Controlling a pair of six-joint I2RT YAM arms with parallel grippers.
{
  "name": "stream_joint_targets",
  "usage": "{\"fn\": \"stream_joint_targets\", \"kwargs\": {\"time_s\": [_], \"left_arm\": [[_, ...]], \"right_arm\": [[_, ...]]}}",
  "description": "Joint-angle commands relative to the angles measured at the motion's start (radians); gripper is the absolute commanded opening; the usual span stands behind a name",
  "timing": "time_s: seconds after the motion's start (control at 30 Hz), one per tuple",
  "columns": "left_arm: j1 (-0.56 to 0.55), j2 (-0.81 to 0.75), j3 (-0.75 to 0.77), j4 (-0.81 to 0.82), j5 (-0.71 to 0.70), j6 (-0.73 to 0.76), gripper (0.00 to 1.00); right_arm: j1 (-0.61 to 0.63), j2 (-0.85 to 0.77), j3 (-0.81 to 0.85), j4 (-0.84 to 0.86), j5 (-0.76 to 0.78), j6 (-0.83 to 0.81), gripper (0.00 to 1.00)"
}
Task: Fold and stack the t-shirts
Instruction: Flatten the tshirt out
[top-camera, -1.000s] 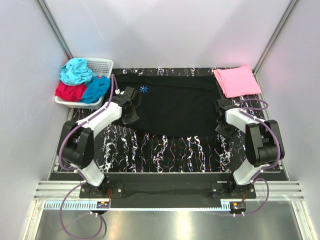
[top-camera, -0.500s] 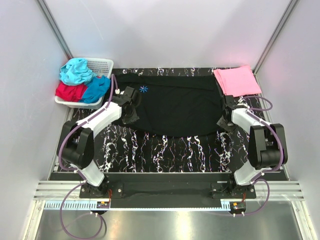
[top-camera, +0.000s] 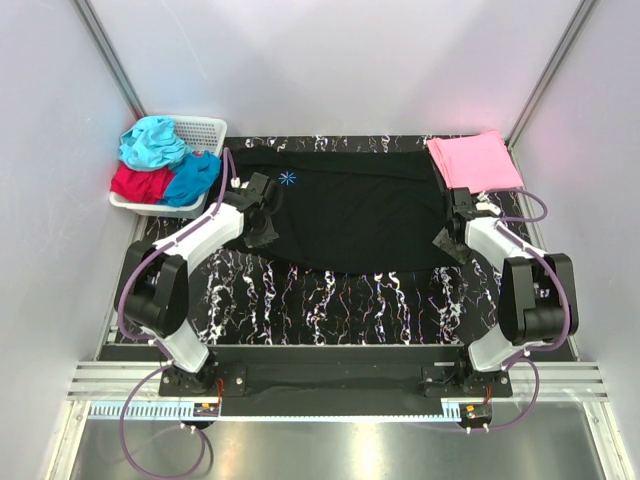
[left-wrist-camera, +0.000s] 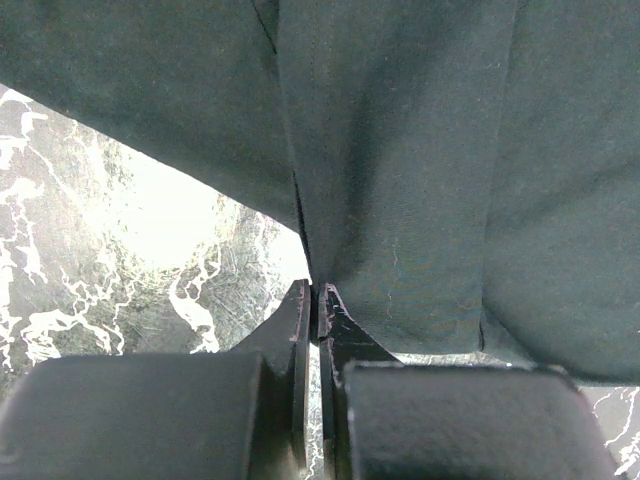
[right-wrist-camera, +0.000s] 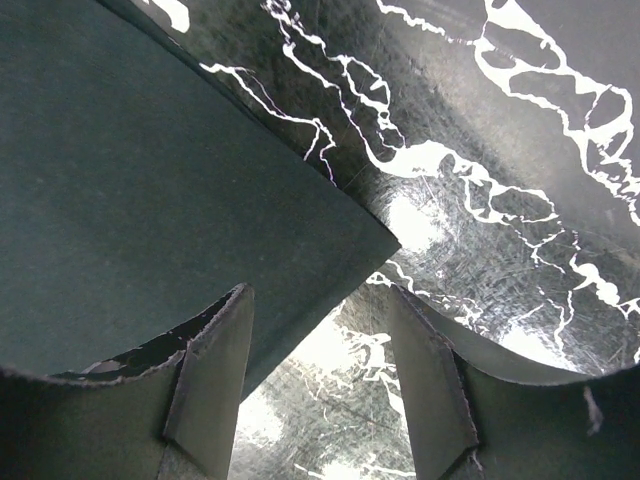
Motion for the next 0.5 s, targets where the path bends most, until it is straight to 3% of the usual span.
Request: {"fn": "stream_joint_targets", "kwargs": {"time_s": [0.0,0.47], "left_arm": [[-0.001,0.004,0.046,0.005,-0.015,0.01,0.0],[0.002,0.007,0.052,-0.003,-0.023,0.017,0.0]], "right_arm": [[-0.007,0.037,0.007,0.015,-0.023,0.03,0.63],[-0.065,0.084,-0.02,0.009,-0.018,0.084,0.62]]}}
